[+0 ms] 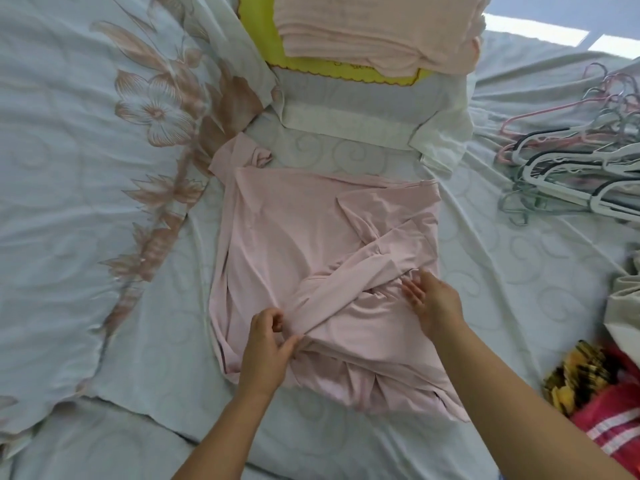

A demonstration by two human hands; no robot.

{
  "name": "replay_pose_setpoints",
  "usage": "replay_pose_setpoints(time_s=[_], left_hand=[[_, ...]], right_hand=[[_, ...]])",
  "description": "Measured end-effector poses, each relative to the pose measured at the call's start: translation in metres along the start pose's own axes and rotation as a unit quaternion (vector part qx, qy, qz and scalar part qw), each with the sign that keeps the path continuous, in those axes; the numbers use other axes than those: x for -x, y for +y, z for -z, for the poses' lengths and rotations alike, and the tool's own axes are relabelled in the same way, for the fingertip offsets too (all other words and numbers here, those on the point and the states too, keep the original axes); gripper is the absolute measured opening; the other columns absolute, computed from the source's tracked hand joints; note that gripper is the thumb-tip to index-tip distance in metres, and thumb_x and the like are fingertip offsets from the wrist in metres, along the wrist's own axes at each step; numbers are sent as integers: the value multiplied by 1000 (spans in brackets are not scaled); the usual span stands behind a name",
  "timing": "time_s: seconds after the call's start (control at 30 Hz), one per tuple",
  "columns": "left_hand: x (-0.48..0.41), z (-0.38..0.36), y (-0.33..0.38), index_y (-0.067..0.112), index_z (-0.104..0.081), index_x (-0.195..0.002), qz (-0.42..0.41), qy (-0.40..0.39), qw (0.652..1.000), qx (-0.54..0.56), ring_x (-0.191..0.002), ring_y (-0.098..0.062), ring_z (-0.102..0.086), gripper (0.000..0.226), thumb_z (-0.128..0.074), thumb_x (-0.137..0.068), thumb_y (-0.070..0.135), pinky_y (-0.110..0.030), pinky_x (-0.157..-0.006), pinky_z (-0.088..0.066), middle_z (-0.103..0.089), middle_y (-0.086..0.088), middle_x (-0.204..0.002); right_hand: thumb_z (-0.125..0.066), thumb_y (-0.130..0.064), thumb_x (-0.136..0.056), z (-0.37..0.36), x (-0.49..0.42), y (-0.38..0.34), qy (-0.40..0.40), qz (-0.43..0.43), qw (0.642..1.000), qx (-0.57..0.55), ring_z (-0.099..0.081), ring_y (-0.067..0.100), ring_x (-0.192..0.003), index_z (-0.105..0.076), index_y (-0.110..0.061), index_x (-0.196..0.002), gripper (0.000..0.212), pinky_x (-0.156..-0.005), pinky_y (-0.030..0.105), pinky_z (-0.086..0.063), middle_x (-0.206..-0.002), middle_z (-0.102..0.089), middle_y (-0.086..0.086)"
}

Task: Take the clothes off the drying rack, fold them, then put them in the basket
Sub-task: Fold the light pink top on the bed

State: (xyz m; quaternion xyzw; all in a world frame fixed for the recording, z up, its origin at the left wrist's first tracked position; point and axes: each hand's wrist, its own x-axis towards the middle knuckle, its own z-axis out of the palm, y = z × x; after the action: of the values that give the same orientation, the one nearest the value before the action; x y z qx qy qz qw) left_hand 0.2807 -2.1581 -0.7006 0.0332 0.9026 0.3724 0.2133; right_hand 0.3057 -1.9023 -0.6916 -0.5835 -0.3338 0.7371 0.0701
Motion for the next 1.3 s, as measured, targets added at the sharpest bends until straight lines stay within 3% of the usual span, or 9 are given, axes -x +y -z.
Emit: replay_pose_setpoints(time_s=[0.33, 0.43, 0.57, 0.73, 0.83, 0.93, 1.03, 1.17, 1.3], left_hand=[[-1, -7, -5, 9, -59, -77, -110, 18, 987, -120, -80, -19, -49, 18, -72, -65, 5, -18, -72, -32, -53, -5, -85], [5, -7, -3, 10, -54, -73, -141, 33, 982, -120, -76, -11, -42, 9, -61, -68, 9, -24, -71, -37, -51, -2, -81], [10, -6, 0, 9, -50, -74, -131, 26, 986, -98, -70, -12, -42, 23, -68, -68, -5, -22, -63, -35, -43, 5, -76], [11, -6, 0, 11, -52, -86, -111, 11, 986, -128, -63, -21, -52, 39, -70, -57, -8, -22, -60, -37, -51, -2, -74], [11, -2, 0, 8, -56, -84, -57, 6, 994, -89, -64, -19, -50, 21, -63, -69, -5, -19, -57, -36, -47, 1, -79], [16, 2, -1, 14, -55, -80, -90, -13, 994, -56, -61, -4, -41, 2, -55, -79, 12, -13, -59, -31, -38, 16, -76], [24, 6, 3, 19, -49, -77, -126, -39, 991, -33, -64, -8, -40, 12, -47, -79, 31, -18, -58, -32, -43, 14, -74], [27, 4, 12, 12, -51, -92, -149, -118, 978, -82, -69, -8, -41, 20, -54, -90, 32, -21, -62, -30, -48, 8, -80], [-13, 8, 21, 7, -60, -97, -76, 12, 997, 18, -82, -15, -52, 23, -50, -91, 26, -27, -74, -43, -53, 0, -93]], right_hand=[[-64, -14, -89, -29, -37, -8, 50, -55, 992, 103, -37, 1, -27, -54, -13, -66, 25, -28, 14, -24, -45, -53, -3], [-59, -7, -87, -34, -30, -15, 68, -14, 995, 76, -47, 8, -45, -54, -11, -67, 21, -38, 15, -38, -53, -55, 1], [-47, 4, -86, -47, -17, -43, -18, 17, 997, -76, -58, 20, -71, -52, -4, -74, 15, -72, 32, -53, -72, -54, 8], [-46, 3, -85, -67, 1, -74, -41, 78, 994, -58, -48, 13, -51, -51, -8, -69, 20, -49, 20, -47, -50, -50, 0], [-48, 1, -86, -80, 16, -77, -68, 108, 992, -21, -51, 13, -52, -52, -10, -76, 15, -51, 22, -47, -58, -49, 1], [-47, 1, -85, -89, 25, -81, -61, 97, 993, -35, -40, 11, -45, -46, -10, -69, 19, -42, 17, -39, -55, -39, 2], [-47, 0, -84, -78, 16, -93, -35, 106, 990, -86, -31, 10, -40, -37, -13, -60, 29, -36, 17, -28, -51, -31, 0], [-44, 2, -80, -45, 1, -86, 3, 39, 998, -54, -38, 14, -49, -37, -13, -63, 24, -47, 19, -44, -57, -34, 3], [-40, -7, -92, -30, 8, -71, -17, -17, 1000, -12, -52, 17, -63, -49, -5, -80, 16, -63, 27, -51, -74, -49, 8]])
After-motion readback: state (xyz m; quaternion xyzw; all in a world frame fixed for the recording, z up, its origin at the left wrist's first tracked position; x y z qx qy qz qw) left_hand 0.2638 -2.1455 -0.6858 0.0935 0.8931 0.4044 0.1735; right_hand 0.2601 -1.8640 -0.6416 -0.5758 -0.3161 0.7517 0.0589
